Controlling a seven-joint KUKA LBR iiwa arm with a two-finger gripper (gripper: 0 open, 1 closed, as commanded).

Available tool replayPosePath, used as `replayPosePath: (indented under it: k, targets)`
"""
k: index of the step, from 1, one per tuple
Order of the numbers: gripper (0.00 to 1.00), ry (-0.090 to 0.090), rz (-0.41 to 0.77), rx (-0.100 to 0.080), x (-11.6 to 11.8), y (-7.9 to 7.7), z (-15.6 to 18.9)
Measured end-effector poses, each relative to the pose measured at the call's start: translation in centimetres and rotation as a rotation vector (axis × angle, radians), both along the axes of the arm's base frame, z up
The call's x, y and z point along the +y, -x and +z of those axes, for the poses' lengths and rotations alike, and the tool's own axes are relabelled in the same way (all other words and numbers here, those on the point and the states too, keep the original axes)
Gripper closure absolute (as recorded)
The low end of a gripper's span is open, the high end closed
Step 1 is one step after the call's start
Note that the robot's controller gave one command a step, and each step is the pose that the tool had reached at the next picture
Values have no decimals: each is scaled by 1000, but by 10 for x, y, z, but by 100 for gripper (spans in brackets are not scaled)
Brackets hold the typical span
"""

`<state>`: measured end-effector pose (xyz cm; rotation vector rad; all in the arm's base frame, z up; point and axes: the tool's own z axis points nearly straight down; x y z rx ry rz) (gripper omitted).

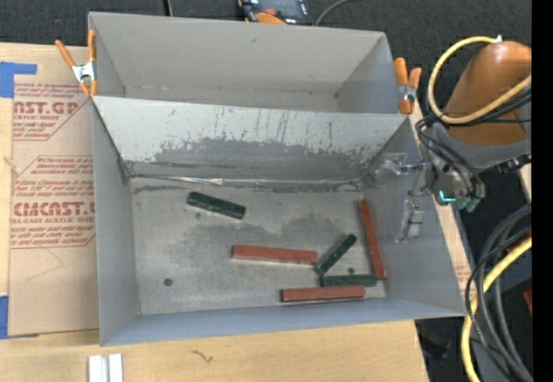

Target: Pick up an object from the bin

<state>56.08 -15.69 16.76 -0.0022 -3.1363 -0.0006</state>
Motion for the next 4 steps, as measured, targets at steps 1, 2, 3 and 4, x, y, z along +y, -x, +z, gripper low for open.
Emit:
replayPosePath:
  k: [1, 2, 3, 4]
  targets:
    - [0, -2, 272, -2, 8, 16, -100]
    - [0, -3, 707, -7, 57, 28, -97]
    - [100, -1, 704, -9, 56, 27, -97]
    - [100, 4, 696, -15, 43, 33, 63]
